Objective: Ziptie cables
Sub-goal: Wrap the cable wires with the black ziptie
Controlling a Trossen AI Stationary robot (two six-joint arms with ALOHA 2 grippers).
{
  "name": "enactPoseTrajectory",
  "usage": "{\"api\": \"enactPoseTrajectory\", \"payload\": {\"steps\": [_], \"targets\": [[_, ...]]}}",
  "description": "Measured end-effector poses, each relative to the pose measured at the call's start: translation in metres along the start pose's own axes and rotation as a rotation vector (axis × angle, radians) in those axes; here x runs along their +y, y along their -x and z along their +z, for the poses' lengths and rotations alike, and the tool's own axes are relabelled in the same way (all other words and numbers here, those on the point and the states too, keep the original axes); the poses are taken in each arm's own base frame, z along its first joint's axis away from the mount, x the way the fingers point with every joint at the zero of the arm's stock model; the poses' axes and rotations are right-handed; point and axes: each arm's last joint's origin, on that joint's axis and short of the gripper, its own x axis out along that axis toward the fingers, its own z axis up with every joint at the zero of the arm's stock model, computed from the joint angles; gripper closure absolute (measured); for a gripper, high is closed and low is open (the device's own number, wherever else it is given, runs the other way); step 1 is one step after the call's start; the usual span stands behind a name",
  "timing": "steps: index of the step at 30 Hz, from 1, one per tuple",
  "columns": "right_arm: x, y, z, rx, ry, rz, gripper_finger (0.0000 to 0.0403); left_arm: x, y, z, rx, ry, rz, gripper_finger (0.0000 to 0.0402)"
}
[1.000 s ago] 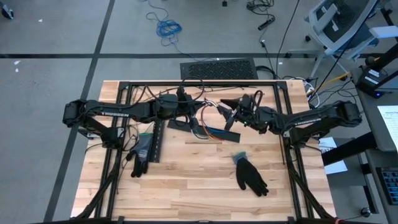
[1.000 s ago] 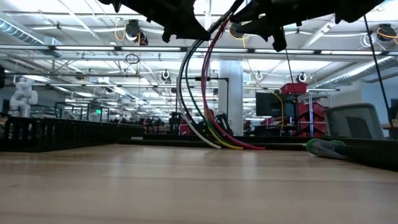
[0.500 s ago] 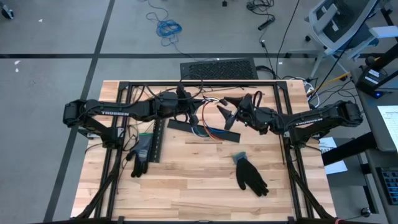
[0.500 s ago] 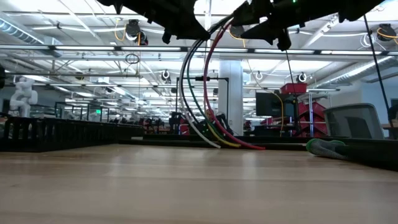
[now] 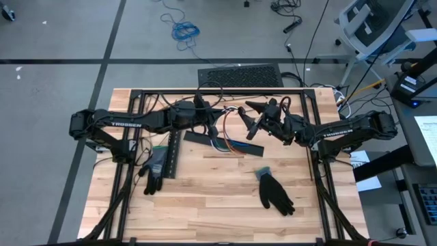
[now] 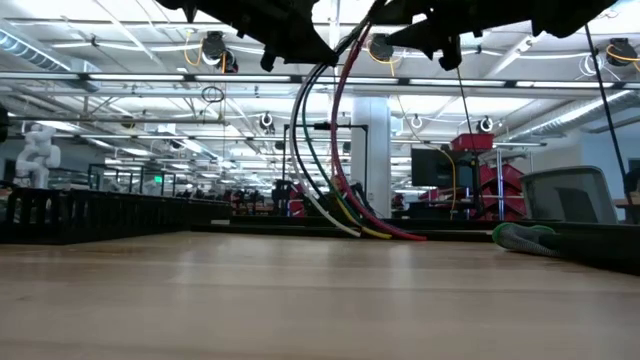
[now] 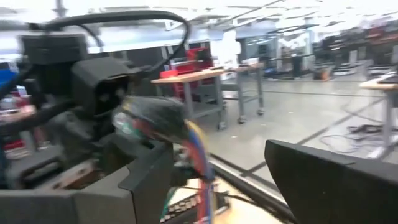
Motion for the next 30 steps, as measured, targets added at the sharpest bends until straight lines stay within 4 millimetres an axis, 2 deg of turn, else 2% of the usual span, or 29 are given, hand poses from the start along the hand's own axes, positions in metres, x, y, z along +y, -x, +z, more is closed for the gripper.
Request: {"api": "enactPoseTrajectory", "payload": {"steps": [16, 23, 30], "targets": [[0.002, -0.005, 0.008, -0.002, -0.001, 0.036, 0.0159, 0.0, 0.0, 0.0, 0.001, 0.002, 0.001, 0.0398], [0.003, -0.009, -0.001, 0.023, 0.012, 0.034, 0.0199, 0.0, 0.0, 0.0, 0.001, 0.025, 0.0, 0.0397], [0.006, -0.013, 0.001, -0.002, -0.001, 0.037, 0.0245, 0.0, 0.0, 0.0, 0.002, 0.025, 0.001, 0.0397]]}}
